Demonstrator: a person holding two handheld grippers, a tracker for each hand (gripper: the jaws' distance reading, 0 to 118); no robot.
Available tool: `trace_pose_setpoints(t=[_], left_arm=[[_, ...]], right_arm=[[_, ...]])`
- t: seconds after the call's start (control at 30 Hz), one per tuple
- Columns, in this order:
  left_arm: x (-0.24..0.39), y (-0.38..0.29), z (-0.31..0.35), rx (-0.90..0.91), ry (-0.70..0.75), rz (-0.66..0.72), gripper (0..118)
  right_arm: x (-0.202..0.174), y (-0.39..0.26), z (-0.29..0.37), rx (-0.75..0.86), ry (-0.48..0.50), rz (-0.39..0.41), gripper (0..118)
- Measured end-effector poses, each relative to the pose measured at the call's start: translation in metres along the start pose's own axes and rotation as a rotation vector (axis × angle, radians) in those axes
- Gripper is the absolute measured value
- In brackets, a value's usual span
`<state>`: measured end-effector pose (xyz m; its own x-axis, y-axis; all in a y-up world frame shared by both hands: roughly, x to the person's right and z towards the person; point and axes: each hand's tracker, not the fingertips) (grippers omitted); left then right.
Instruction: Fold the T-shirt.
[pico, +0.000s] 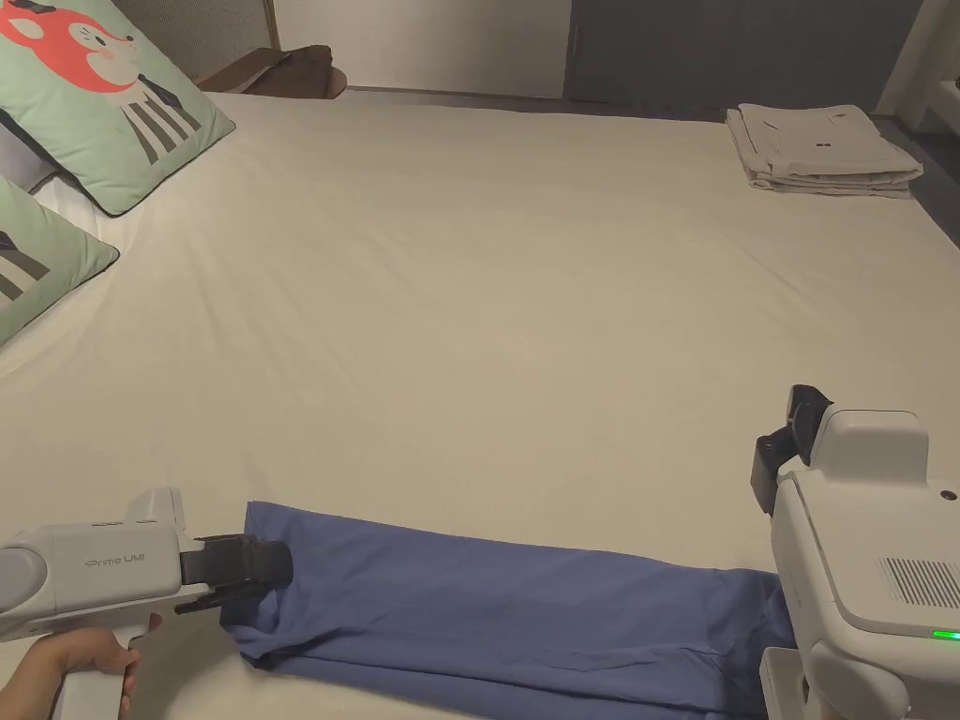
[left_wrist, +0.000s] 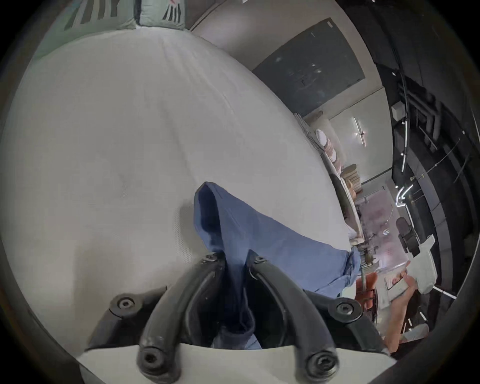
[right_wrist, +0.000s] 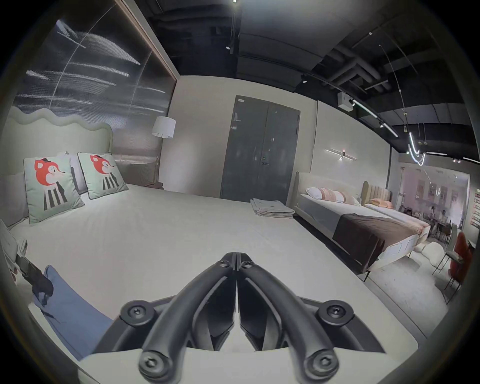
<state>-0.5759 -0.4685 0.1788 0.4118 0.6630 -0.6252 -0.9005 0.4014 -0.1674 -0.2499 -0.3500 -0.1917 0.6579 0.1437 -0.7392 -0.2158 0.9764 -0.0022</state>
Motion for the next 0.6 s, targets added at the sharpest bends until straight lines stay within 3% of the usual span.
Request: trace_pose_setpoints(t=[0.2,0.6], left_arm=[[0.017,0.009,0.022,0.013,0.076,-0.102,6],[0.008,0.021,0.111,0.129,0.287,-0.03,7]], right_arm=[[0.004,0.002,-0.001,0.007,0.004,-0.012,0],[0.001,0.006,0.001,0.024,0.028,-0.02,0]])
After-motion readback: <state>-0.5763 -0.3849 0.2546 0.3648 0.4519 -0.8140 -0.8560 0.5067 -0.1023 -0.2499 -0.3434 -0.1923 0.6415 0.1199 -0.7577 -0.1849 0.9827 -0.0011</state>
